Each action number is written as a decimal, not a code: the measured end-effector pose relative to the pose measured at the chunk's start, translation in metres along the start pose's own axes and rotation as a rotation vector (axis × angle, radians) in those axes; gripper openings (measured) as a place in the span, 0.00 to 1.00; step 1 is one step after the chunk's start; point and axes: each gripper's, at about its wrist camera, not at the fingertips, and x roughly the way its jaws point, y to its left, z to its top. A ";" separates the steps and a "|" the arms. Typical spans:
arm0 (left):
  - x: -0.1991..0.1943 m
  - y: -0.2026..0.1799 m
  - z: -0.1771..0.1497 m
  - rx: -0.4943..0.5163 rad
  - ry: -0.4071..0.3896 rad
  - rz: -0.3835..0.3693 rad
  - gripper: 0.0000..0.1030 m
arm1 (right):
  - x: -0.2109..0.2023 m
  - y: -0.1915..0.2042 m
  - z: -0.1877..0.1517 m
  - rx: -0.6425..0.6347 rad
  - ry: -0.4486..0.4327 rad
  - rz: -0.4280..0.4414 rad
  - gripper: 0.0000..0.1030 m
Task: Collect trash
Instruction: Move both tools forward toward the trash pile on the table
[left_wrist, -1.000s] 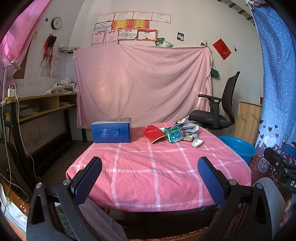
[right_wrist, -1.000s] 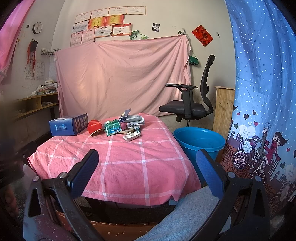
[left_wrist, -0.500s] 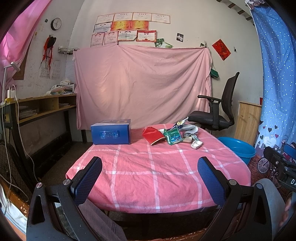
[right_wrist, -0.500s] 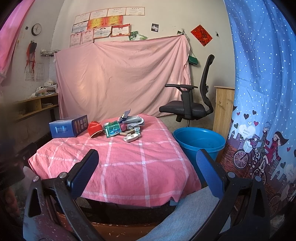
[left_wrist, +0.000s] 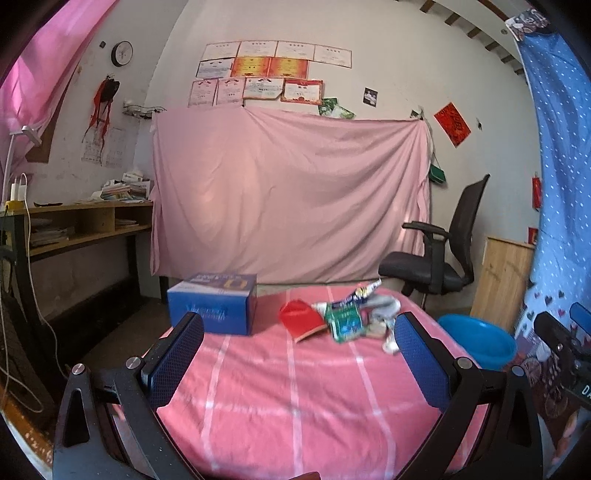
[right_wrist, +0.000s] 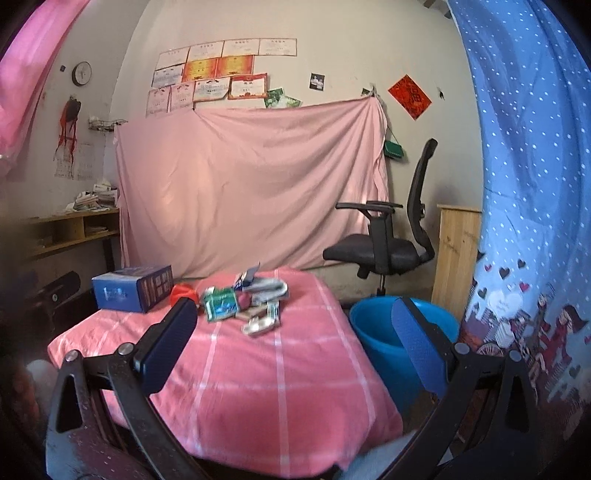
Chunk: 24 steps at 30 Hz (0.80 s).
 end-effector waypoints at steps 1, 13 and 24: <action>0.004 0.000 0.002 0.000 -0.004 0.002 0.98 | 0.006 -0.001 0.002 -0.003 -0.005 0.004 1.00; 0.082 0.008 0.009 0.018 -0.058 0.058 0.98 | 0.084 0.001 0.015 0.006 -0.067 0.057 1.00; 0.169 0.020 -0.007 0.050 0.055 0.037 0.98 | 0.156 0.015 -0.004 0.008 0.082 0.080 1.00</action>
